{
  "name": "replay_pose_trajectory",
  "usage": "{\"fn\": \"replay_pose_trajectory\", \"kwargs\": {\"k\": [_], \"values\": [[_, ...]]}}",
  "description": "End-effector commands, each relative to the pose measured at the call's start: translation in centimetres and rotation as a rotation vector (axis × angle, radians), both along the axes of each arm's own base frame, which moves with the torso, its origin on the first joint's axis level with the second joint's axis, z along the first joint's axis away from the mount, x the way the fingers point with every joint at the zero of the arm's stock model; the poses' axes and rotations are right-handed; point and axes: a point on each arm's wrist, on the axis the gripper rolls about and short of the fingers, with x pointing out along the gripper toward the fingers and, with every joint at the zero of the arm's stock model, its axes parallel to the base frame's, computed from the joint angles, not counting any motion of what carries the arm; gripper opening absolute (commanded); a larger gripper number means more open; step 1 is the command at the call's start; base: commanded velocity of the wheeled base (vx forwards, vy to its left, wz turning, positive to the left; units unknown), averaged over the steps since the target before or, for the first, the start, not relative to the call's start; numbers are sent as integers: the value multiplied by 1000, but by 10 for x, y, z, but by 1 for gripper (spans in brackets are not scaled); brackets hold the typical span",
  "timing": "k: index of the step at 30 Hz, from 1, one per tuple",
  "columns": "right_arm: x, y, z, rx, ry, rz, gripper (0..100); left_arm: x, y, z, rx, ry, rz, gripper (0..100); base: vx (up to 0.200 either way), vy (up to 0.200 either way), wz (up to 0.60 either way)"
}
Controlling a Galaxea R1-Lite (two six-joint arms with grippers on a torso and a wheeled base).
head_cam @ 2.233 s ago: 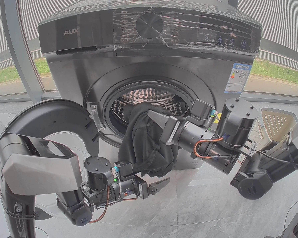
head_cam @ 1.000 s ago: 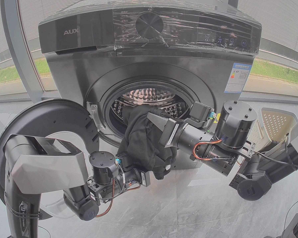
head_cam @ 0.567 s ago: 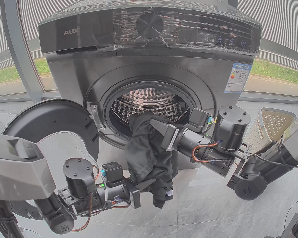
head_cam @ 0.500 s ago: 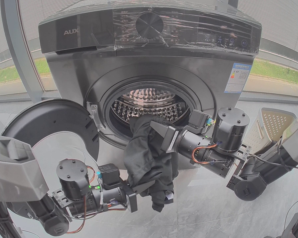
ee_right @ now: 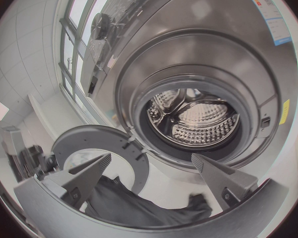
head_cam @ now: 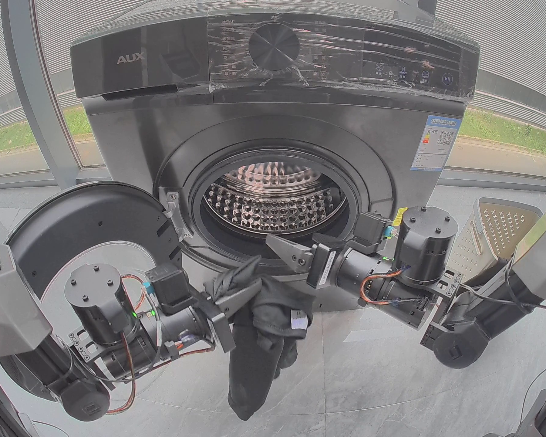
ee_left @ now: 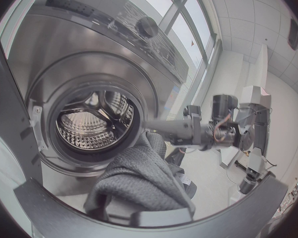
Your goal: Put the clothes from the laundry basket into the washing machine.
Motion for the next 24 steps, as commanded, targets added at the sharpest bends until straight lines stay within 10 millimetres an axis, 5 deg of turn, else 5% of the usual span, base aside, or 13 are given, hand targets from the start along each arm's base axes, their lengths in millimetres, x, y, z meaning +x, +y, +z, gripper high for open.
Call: {"fn": "replay_pose_trajectory", "kwargs": {"k": [1,11,18,24], "values": [[7,-21,-13,-82,4,-57,100,16,0,8,-35,-39,66,0,0,0,0],[-3,-59,-53,-285,81,-91,100,24,-3,8,-57,-32,118,0,0,0,0],[-25,-61,-72,-357,129,38,100,25,-3,10,-64,-39,139,0,0,0,0],[-23,-43,-78,-310,32,79,100,27,-4,11,-69,-45,139,0,0,0,0]]}}
